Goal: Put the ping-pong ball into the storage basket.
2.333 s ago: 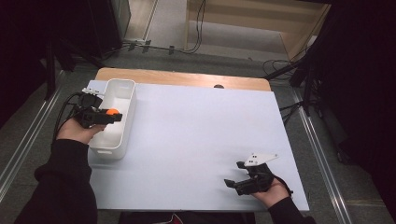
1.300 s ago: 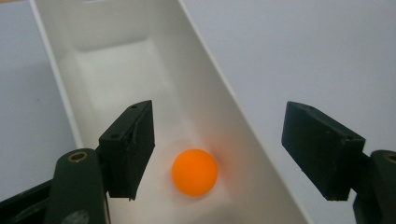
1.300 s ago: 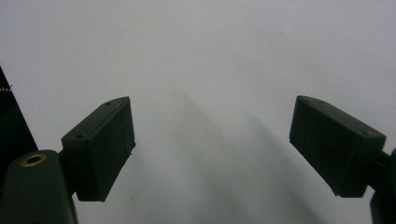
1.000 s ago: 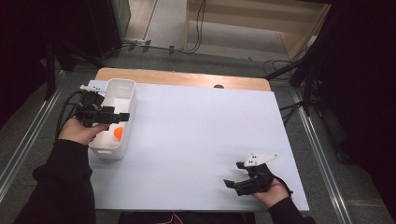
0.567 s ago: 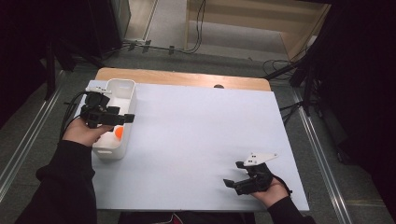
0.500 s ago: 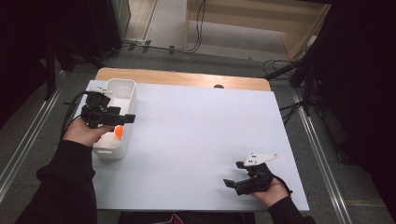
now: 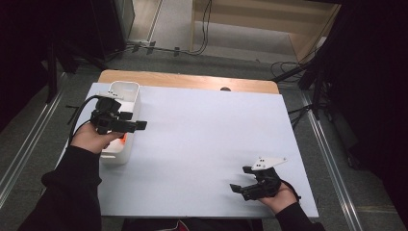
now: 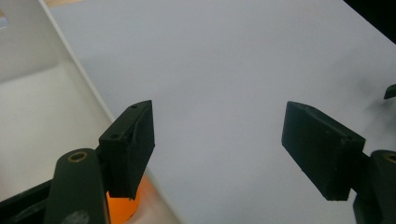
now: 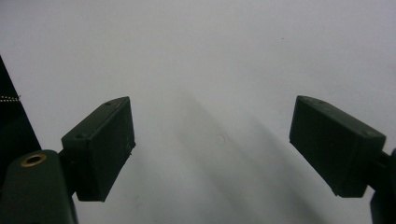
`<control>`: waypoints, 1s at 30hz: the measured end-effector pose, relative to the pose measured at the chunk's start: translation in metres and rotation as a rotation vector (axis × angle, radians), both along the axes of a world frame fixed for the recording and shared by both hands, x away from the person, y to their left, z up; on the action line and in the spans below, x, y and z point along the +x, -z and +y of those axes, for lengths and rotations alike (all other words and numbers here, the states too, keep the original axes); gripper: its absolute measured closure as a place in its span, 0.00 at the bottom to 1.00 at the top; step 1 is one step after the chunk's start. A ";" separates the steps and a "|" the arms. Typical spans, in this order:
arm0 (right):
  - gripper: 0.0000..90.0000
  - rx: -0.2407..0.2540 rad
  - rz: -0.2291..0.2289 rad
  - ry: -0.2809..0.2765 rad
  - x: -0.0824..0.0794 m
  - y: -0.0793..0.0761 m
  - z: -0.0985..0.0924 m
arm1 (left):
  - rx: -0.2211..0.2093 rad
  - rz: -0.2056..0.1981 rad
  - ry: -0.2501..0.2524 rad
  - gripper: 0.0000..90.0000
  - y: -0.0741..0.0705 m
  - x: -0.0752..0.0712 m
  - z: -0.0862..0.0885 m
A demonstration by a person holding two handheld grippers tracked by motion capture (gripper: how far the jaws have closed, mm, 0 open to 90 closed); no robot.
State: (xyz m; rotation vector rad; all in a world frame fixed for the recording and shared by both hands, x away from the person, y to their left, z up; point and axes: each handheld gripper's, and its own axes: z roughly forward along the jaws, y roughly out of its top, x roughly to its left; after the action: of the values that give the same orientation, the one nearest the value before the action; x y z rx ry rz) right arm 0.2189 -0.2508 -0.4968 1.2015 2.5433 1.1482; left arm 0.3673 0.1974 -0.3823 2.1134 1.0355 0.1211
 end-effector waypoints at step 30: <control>0.14 0.047 0.006 0.017 0.002 0.000 -0.004 | 0.004 0.042 0.107 0.29 0.019 -0.010 -0.043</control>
State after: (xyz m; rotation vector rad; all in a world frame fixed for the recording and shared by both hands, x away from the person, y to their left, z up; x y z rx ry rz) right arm 0.2206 -0.2547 -0.4970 1.2354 2.5191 1.2093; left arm 0.3571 0.1545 -0.4016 2.1783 0.9447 0.0268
